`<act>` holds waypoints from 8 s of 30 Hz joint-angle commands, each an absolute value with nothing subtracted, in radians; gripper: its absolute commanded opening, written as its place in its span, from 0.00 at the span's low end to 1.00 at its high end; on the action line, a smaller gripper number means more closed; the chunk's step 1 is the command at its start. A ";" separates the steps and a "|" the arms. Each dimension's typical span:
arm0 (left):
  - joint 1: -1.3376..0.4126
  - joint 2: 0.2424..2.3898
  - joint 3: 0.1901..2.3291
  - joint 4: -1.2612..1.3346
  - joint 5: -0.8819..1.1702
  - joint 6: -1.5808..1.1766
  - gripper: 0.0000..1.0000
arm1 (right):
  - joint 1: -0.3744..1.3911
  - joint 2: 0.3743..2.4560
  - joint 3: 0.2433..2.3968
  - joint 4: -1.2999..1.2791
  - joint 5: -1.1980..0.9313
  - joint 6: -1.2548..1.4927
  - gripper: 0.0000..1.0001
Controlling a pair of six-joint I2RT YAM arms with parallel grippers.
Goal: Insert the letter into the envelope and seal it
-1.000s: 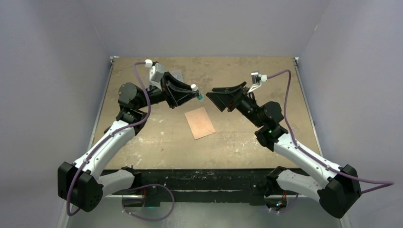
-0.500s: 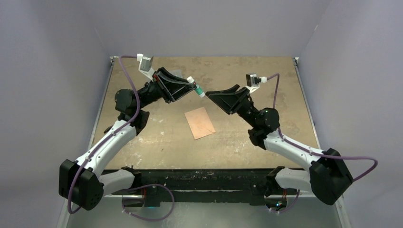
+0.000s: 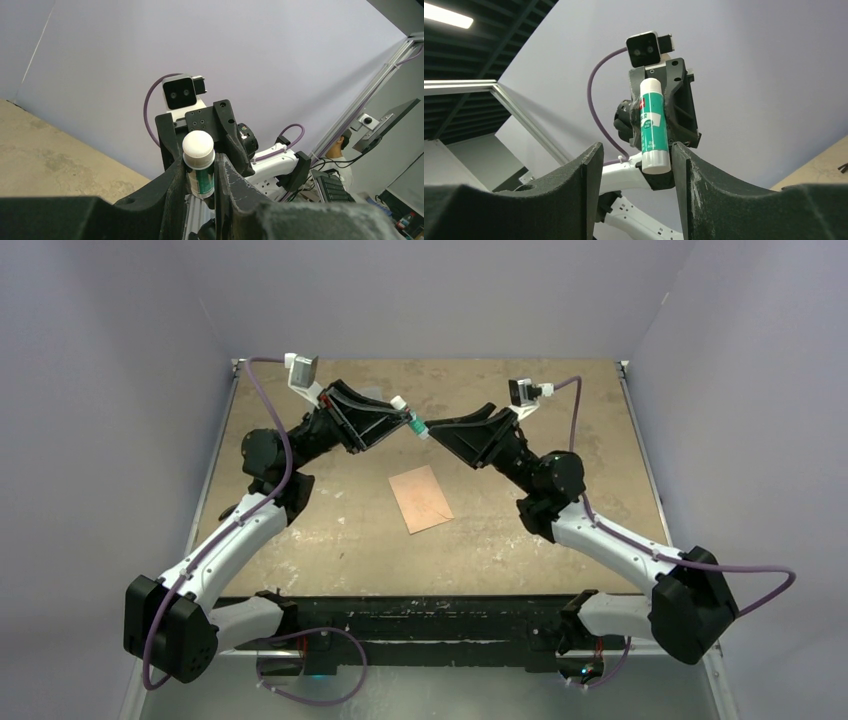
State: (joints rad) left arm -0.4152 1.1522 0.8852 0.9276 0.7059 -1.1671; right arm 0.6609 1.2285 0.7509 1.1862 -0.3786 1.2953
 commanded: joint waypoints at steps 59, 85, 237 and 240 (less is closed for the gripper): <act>-0.416 1.190 1.014 0.568 0.552 -0.994 0.00 | 0.538 1.162 0.767 0.874 -0.379 1.293 0.81; -0.417 1.190 0.912 0.825 0.575 -1.224 0.00 | 0.541 1.347 0.870 1.159 -0.539 1.401 0.43; -0.416 1.271 0.865 0.257 0.513 -0.619 0.70 | 0.584 1.189 0.715 0.358 -0.139 0.313 0.00; -0.416 1.218 0.832 0.308 0.541 -0.612 0.74 | 0.584 1.153 0.702 0.475 -0.272 0.276 0.00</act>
State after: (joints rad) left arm -0.4149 1.3003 0.8639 0.1646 0.4175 -0.6315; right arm 0.5823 1.1957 0.7265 0.2279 -0.0505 0.3969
